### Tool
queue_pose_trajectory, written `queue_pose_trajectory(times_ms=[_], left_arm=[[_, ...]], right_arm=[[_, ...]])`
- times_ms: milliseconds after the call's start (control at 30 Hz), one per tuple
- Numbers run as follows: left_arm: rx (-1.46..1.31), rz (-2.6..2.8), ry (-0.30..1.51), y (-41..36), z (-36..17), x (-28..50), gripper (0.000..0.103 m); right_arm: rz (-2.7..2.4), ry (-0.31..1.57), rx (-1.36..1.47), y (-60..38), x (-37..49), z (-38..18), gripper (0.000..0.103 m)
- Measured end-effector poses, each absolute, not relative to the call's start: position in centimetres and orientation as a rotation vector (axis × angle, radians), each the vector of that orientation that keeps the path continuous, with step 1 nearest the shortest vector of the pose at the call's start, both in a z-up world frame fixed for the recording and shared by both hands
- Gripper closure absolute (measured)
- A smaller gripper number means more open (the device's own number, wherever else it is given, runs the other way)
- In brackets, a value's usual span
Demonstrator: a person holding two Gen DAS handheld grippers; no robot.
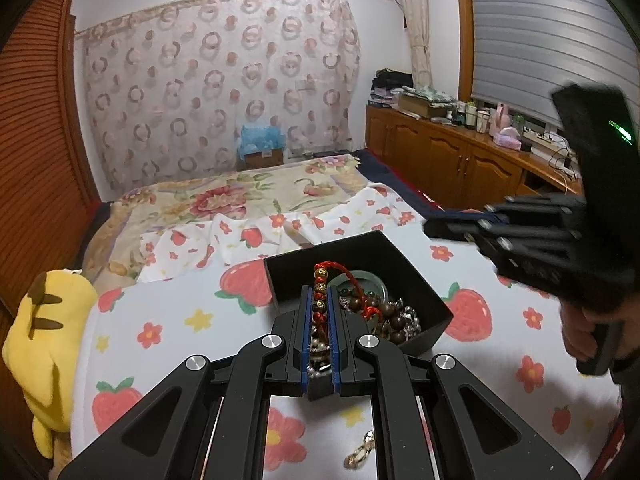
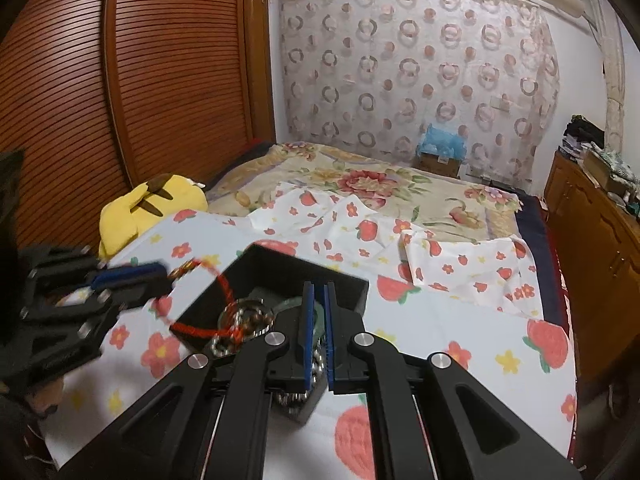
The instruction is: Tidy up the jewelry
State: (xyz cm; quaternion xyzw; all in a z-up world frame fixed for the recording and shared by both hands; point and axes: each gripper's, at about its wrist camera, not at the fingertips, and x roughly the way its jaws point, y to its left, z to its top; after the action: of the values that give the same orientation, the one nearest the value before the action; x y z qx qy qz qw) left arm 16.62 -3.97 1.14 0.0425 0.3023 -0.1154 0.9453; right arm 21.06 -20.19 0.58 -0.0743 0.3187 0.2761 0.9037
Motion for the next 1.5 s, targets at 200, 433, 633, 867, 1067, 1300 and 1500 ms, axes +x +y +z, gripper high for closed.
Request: queue_pose_trajectory(times_ms=[200, 433, 633, 867, 1067, 1300, 1500], left_arm=[[0.104, -0.249, 0.623, -5.2, 0.7, 17.6, 0.096], [0.111, -0.249, 0.625, -5.6, 0.4, 17.7, 0.072], [0.108, -0.256, 0.631, -4.9, 0.2, 16.7, 0.064], [0.111, -0.259, 0.618, -4.2, 0.3, 15.5, 0.053], [0.105, -0.274, 0.652, -3.2, -0.8, 13.1, 0.053], [0.117, -0.318, 0.726, -3.5, -3.7, 10.7, 0.053], [0.136, -0.34, 0.78, -4.3, -5.6, 10.6, 0.067]], right_arm=[[0.585, 0.668, -0.15, -21.4, 19.2, -0.6, 0.097], [0.598, 0.678, -0.134, -21.9, 17.5, -1.4, 0.097], [0.621, 0.681, -0.124, -21.8, 16.0, -2.0, 0.097], [0.637, 0.693, -0.133, -21.2, 14.8, -2.9, 0.097], [0.646, 0.708, -0.137, -20.8, 14.1, -3.4, 0.084], [0.665, 0.726, -0.16, -19.7, 13.3, -4.2, 0.075], [0.672, 0.742, -0.176, -19.1, 13.2, -4.7, 0.075]])
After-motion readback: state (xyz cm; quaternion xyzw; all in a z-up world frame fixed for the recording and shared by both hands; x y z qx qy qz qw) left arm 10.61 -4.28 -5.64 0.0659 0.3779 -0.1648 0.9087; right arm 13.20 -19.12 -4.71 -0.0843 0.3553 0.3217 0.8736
